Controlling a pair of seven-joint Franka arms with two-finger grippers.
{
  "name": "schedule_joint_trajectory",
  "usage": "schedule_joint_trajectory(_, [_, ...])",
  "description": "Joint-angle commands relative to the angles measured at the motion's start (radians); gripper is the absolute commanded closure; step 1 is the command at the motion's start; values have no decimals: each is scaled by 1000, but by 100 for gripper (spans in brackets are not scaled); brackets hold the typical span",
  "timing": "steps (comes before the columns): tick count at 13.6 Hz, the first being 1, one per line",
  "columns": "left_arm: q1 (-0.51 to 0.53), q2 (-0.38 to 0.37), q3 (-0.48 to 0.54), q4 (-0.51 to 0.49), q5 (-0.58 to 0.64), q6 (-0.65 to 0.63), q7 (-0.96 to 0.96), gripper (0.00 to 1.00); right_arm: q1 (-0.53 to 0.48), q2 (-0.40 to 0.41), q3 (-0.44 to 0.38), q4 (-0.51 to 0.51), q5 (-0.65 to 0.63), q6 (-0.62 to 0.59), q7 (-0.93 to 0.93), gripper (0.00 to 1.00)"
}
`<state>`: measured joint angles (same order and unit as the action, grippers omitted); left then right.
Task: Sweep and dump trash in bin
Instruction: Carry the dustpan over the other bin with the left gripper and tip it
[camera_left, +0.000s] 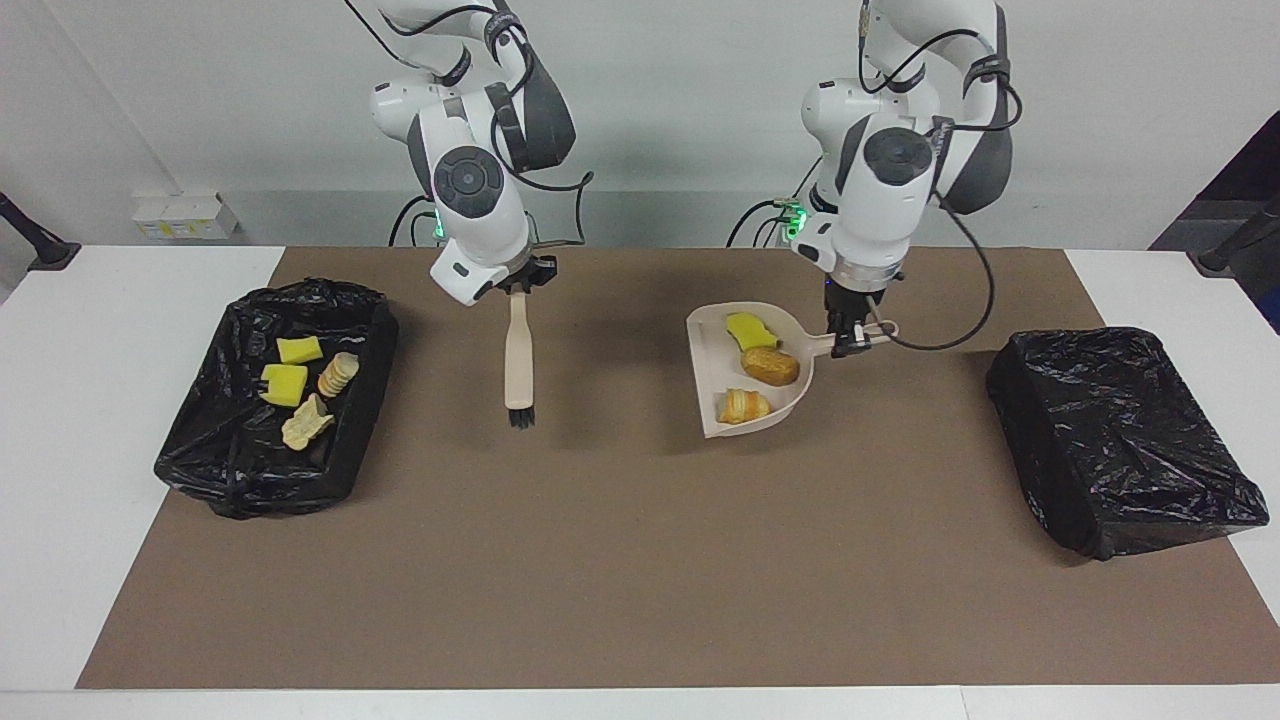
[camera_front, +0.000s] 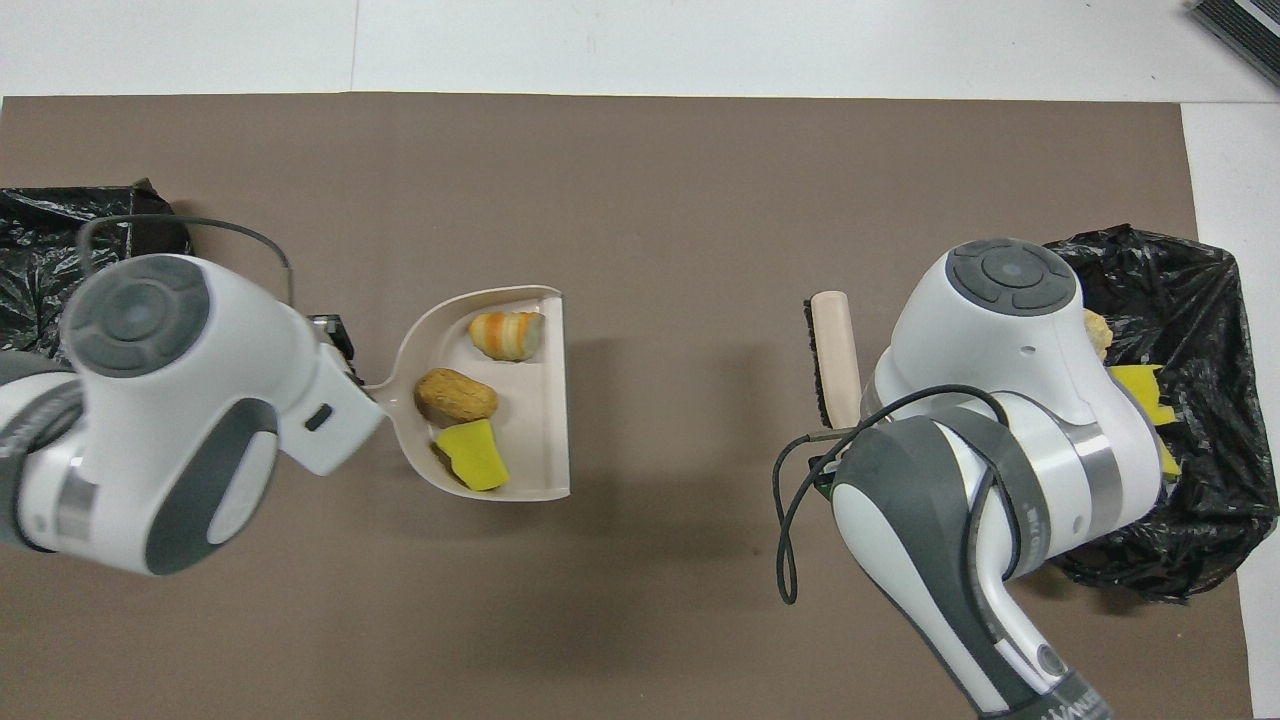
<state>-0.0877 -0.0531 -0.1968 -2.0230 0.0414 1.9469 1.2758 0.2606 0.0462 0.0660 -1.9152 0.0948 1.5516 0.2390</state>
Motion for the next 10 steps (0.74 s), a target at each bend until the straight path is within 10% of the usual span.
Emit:
schedule_joint_trajectory(1, [-7,-45,164,12,-35,-31,160,100,6,-20,20,-5,-3,-5,-9,100])
schedule_joint_trajectory(10, [16,136,569,306,-73,-11,494,100,369,-25,28,-166,170,145,305,100])
